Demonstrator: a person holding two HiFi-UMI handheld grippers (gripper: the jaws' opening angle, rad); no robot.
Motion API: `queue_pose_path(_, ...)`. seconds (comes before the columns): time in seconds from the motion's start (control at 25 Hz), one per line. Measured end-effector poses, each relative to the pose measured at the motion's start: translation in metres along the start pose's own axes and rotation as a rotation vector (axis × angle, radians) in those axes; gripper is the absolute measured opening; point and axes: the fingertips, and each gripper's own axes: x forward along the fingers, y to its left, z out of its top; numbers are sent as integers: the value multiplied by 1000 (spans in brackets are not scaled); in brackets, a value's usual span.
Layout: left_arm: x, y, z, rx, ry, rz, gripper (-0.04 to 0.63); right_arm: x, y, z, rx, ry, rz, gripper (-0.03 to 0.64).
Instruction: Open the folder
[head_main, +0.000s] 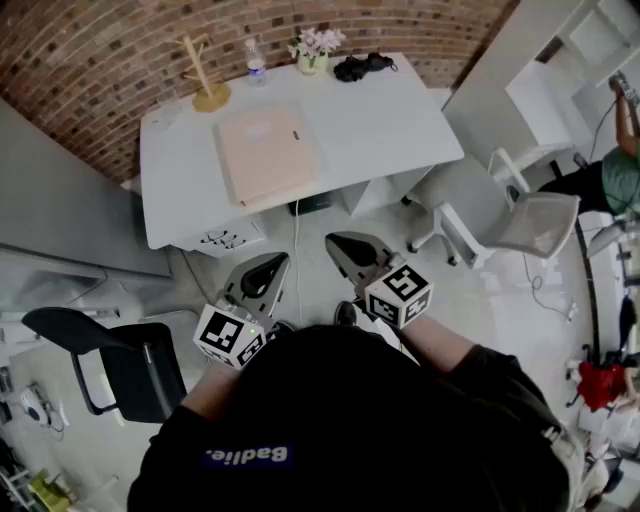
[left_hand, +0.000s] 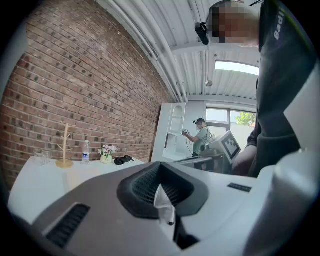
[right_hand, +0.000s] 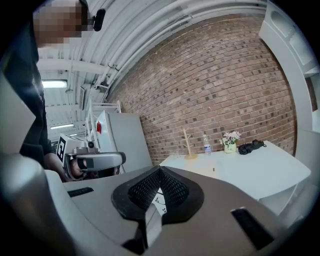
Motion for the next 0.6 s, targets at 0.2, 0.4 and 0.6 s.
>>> queue_pose_path(0.2,0,0,0,-8,-2,6,2,1,0,0,10,-2,4,29)
queue_pose_path(0.4,-3,1,-1,-5,3,9,2,3,3,-1,8,3,13,29)
queue_pose_path(0.6,-5,1,2,0,3,4,2,5,5,-1,3,12,13,29)
